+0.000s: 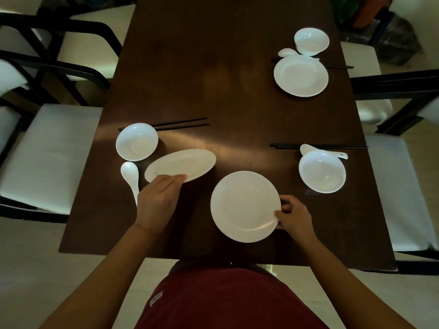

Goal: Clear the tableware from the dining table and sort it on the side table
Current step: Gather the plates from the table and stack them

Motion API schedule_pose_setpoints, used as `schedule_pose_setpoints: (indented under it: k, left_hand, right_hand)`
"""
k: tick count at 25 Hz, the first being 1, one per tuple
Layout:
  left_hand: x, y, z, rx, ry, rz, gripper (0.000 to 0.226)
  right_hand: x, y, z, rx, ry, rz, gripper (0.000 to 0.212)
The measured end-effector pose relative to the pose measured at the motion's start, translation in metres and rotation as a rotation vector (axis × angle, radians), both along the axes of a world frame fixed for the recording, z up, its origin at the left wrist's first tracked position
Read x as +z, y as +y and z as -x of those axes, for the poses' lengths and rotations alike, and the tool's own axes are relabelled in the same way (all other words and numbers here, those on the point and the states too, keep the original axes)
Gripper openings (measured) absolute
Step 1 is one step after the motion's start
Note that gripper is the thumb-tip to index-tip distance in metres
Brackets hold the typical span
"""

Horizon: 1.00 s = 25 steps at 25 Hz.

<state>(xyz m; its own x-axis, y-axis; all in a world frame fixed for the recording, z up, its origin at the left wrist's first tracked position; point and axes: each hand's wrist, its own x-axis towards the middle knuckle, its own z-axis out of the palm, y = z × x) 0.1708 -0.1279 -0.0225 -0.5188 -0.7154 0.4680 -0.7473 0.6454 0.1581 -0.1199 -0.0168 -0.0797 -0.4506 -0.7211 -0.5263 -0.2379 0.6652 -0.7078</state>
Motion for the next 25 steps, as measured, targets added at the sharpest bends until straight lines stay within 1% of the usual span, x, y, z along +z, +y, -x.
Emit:
schedule_pose_setpoints:
  k: [2,5,7,9,11,14,17,19,22,23,25]
  left_hand:
    - [0.007,0.007,0.011,-0.011,0.061,0.031,0.026]
    - [0.005,0.03,0.029,-0.108,0.12,0.031,0.017]
    - [-0.001,0.046,0.043,-0.189,0.141,-0.012,0.021]
    - [-0.008,0.06,0.056,-0.265,0.124,-0.042,0.025]
    - [-0.014,0.069,0.064,-0.317,0.095,-0.045,0.023]
    - [-0.021,0.072,0.067,-0.373,0.081,-0.063,0.026]
    - [-0.029,0.076,0.069,-0.466,-0.003,-0.101,0.034]
    - [-0.031,0.079,0.071,-0.495,-0.045,-0.151,0.039]
    - [-0.036,0.084,0.074,-0.534,-0.067,-0.222,0.041]
    - [-0.038,0.085,0.075,-0.547,-0.072,-0.238,0.042]
    - [-0.043,0.089,0.076,-0.55,-0.094,-0.273,0.044]
  right_hand:
    - [-0.001,0.0,0.001,-0.007,-0.019,0.01,0.033]
    - [-0.002,0.0,0.003,-0.037,-0.096,-0.008,0.029]
    - [-0.002,0.0,0.006,-0.092,-0.185,-0.02,0.024]
    - [-0.001,-0.001,0.008,-0.141,-0.252,-0.031,0.018]
    - [0.0,-0.001,0.01,-0.169,-0.316,-0.036,0.016]
    - [0.002,-0.002,0.012,-0.195,-0.4,-0.05,0.02]
    - [0.006,-0.003,0.012,-0.244,-0.525,-0.066,0.027]
    - [0.007,-0.003,0.011,-0.231,-0.524,-0.057,0.022]
    - [0.008,-0.002,0.01,-0.236,-0.493,-0.022,0.011]
    - [0.008,-0.002,0.01,-0.227,-0.484,-0.014,0.011]
    - [0.007,-0.001,0.01,-0.208,-0.457,-0.016,0.018]
